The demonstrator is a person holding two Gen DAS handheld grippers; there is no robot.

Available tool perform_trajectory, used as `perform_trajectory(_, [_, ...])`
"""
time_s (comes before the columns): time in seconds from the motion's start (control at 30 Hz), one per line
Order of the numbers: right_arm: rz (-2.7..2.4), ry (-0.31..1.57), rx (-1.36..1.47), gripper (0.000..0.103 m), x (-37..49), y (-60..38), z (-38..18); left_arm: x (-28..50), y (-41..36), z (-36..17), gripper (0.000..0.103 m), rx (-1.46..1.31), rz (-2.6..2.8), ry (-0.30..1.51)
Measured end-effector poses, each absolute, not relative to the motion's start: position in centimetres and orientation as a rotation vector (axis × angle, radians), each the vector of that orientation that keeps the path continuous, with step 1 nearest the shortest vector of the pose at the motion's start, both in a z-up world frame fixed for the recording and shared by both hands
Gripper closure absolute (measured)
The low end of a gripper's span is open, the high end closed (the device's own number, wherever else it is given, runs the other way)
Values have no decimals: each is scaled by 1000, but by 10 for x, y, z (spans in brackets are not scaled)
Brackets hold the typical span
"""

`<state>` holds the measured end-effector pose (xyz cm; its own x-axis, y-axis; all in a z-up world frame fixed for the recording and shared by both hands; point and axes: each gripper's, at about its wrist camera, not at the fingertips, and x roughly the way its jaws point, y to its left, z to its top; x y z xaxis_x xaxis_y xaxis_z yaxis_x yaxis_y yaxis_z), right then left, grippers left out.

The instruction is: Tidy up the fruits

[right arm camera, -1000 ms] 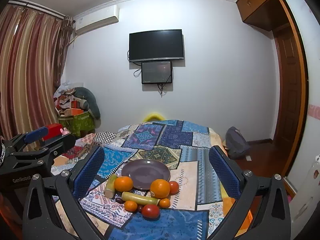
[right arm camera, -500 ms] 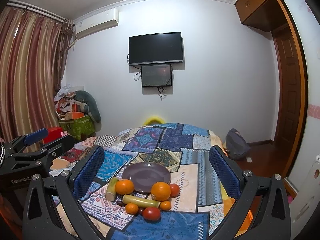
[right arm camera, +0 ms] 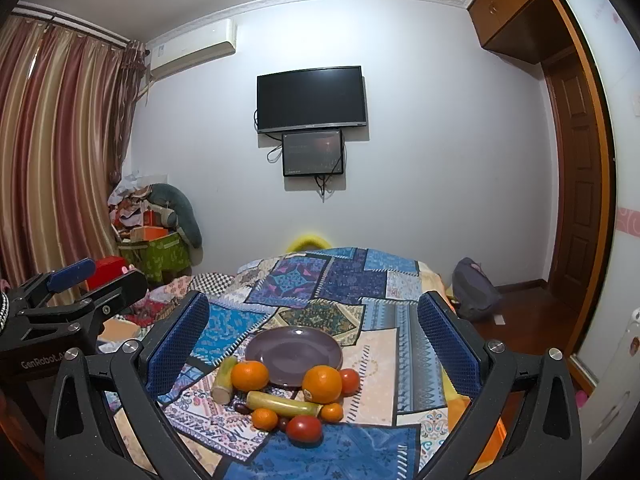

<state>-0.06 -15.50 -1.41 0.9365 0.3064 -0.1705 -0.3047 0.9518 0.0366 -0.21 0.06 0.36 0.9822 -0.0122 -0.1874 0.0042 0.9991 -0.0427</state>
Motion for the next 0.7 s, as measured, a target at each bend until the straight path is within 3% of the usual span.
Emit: perform_trajectory(0.7, [315, 168, 25, 0, -1, -157, -15, -2, -6, 6, 0, -40, -9, 182])
